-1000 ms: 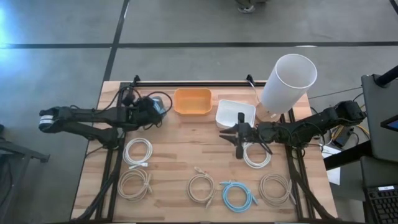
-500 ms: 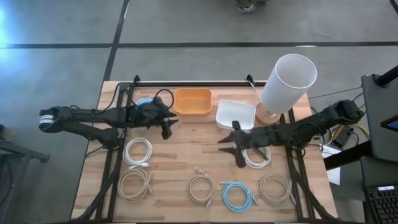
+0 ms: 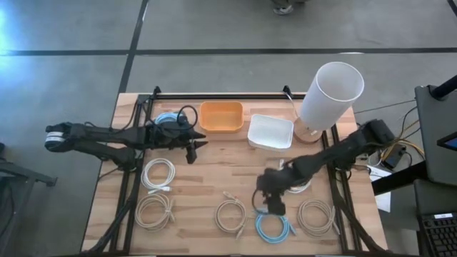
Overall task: Sort HDMI cables
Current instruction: Put the blue hdmi cable into the gray bin
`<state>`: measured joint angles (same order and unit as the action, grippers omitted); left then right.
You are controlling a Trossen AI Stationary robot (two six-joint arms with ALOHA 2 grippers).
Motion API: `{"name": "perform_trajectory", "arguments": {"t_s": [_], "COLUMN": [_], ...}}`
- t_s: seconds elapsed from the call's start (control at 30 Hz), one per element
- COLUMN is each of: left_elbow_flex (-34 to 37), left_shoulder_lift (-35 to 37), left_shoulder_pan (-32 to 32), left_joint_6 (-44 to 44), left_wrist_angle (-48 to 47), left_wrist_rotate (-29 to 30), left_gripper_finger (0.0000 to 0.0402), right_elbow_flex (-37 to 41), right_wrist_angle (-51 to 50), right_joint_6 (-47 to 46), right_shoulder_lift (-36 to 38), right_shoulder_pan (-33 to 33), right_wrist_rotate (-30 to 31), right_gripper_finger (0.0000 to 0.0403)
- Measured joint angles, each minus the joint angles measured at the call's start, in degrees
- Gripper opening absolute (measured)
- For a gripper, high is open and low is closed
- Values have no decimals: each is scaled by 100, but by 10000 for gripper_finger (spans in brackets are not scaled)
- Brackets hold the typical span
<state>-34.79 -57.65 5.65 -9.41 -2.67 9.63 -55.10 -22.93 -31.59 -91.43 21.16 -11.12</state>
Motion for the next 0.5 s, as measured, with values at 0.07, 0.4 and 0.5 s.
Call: {"name": "perform_trajectory", "arguments": {"t_s": [0.07,0.4,0.5], "left_elbow_flex": [60,239,243], "left_shoulder_lift": [0,-2,-11], "left_shoulder_pan": [0,-2,-2], "left_joint_6": [-24,-89,-105], "left_wrist_angle": [82,168,191], "left_wrist_rotate": [0,2,2], "left_gripper_finger": [135,135,135], "right_elbow_flex": [-253,-1539,-1710], "right_wrist_angle": [-243,-2182,-2199], "right_joint_6": [-17,-147,-208], "right_shoulder_lift": [-332,-1487,-1728], "right_shoulder_pan": [123,580,660], "right_wrist_rotate": [-175,-198,-199], "right_gripper_finger": [148,148,148]}}
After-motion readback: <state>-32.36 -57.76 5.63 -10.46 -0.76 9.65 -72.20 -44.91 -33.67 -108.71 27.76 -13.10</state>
